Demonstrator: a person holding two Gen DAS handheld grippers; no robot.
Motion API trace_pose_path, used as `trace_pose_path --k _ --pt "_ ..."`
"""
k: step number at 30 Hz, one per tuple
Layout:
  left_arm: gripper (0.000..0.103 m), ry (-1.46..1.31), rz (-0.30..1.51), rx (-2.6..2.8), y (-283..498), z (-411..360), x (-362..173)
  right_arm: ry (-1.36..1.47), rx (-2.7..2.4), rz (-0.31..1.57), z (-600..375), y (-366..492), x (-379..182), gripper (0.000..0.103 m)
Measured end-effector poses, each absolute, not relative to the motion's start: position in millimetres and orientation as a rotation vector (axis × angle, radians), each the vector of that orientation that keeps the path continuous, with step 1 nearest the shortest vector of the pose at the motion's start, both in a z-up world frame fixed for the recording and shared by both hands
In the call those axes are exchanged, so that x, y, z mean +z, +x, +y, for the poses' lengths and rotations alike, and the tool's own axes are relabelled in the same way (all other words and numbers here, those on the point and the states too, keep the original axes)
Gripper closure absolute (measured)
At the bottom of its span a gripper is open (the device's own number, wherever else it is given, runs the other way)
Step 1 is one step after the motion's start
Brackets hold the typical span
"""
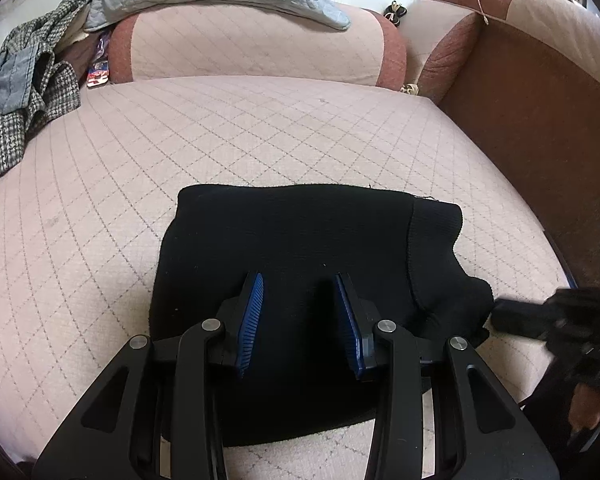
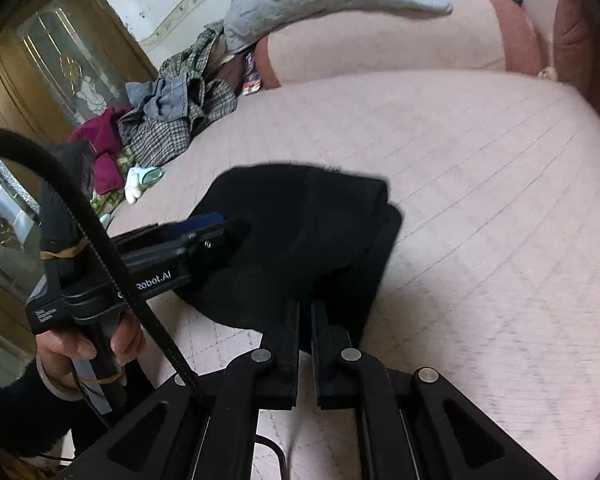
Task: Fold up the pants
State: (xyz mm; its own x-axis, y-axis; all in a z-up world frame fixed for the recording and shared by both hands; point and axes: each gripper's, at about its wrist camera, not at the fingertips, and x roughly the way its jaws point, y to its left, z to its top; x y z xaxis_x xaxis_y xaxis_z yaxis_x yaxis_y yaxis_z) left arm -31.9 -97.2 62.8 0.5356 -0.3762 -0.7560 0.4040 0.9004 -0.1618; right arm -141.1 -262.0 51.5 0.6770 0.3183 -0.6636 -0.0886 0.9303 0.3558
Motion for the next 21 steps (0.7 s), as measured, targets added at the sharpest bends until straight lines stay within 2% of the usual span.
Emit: trace_pose_path --k 3,6,18,19,21 --pt "0.067 0.034 0.892 -0.454 -32.3 -96.1 67.3 0.302 0.201 0.721 -263.7 -148.2 71.8 0.092" --pt "0.067 0.043 0.886 -0.434 -30.0 -92.6 71.1 0.319 0.202 0.658 -261.9 -140.8 84.3 0.063" --pt "0.067 0.04 0.894 -0.359 7.0 -73.5 70.3 0.23 0.171 0.683 -247.7 -93.8 61.9 0.062" --pt "0.065 0.036 0.898 -0.36 10.4 -72.1 68.7 0.235 0.158 0.692 -251.6 -91.3 57.3 0.062" --pt "0.054 0.022 0.9 -0.365 16.7 -69.3 64.7 0.26 0.144 0.711 -259.1 -85.5 49.9 0.062"
